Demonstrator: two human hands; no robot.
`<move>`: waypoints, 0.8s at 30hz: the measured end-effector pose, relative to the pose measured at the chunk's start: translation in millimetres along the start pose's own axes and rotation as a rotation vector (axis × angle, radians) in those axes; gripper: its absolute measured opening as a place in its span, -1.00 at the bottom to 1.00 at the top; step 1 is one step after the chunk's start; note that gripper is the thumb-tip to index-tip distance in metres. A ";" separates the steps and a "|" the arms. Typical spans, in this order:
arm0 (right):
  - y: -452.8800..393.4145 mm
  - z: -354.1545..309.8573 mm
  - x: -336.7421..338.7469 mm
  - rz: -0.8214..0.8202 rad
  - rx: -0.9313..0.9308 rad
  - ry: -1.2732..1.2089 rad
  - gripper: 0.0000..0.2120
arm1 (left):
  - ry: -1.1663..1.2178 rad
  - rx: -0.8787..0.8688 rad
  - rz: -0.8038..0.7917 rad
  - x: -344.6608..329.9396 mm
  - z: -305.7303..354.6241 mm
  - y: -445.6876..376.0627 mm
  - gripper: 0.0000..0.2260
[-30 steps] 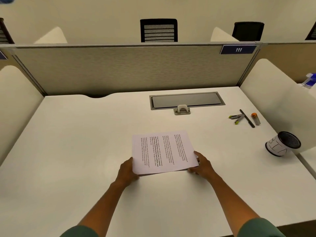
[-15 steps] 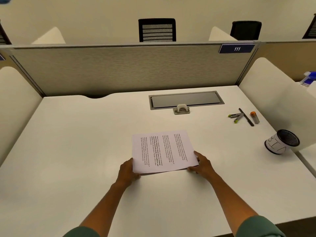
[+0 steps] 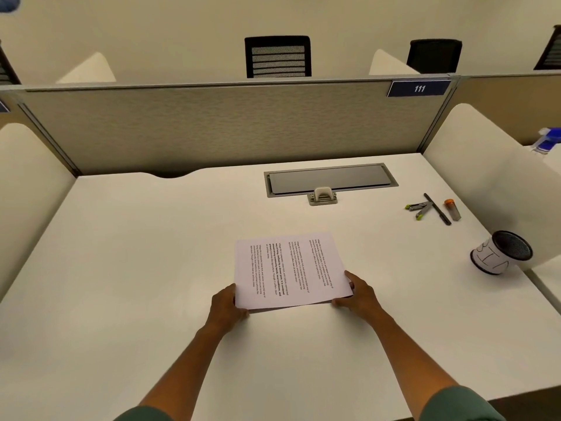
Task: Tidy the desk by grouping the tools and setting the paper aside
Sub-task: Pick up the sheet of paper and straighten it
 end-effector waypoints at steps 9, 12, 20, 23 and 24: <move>-0.8 1.4 -4.2 0.027 -0.019 0.005 -0.29 | 0.023 0.004 0.009 0.3 -8.1 -4.3 -0.74; -1.1 1.9 -4.1 0.021 -0.024 0.009 -0.35 | 0.025 0.011 -0.009 -1.1 -8.2 -5.4 -0.69; -1.9 3.3 -4.6 0.045 -0.003 0.015 -0.46 | 0.017 0.032 0.015 -1.8 -14.7 -10.5 -0.69; -3.6 4.9 -5.5 0.043 -0.006 0.016 -0.45 | 0.015 0.016 0.007 -1.3 -12.9 -10.7 -0.68; -4.1 5.6 -5.8 0.043 -0.007 0.020 -0.45 | 0.011 0.011 0.002 -1.3 -12.1 -10.5 -0.67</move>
Point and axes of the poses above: each hand's wrist, its own y-axis away from the middle knuckle, its own x-axis out of the back of the hand, z = x × y, the point moved 6 cm from there along -y, towards the middle knuckle, and after that the axes turned 1 degree about -x, right-handed, at the moved point
